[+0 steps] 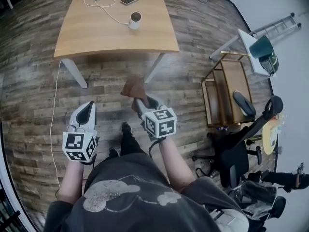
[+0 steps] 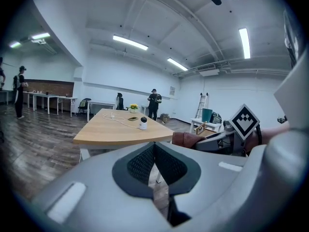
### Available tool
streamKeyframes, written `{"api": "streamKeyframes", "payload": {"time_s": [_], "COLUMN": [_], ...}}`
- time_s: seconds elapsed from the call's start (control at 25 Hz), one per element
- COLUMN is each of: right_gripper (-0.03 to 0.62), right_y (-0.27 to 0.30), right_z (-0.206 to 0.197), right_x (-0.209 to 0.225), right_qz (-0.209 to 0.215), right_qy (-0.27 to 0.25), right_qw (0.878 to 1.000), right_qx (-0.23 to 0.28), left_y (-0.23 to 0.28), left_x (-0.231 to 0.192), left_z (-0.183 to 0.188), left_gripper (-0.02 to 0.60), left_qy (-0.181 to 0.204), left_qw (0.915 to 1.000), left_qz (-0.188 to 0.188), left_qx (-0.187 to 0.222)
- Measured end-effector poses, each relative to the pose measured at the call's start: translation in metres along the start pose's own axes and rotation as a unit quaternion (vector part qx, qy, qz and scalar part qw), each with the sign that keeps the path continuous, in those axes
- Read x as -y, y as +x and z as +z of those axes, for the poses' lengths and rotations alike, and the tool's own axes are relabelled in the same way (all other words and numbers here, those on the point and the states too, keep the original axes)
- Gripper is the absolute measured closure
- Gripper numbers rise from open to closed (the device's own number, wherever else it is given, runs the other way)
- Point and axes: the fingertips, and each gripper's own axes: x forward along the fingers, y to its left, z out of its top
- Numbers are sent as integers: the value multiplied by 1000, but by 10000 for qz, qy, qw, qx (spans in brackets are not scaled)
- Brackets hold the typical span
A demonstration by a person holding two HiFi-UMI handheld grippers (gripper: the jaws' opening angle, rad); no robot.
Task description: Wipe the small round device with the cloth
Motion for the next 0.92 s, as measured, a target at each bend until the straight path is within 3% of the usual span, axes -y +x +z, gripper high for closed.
{"api": "streamKeyframes", "payload": {"time_s": [0.92], "right_gripper": [519], "right_y": [-67], "right_z": [-36], "right_x": [-23], "right_qz": [-255], "right_qy": [57], "right_qw": [9990], "right_qx": [371], "left_y": [-55], "left_x": [40], "left_z": [-28], "left_gripper": [562], "left_qy": [40], "left_qw": [9999], "left_qz": [-134], "left_qx": [17]}}
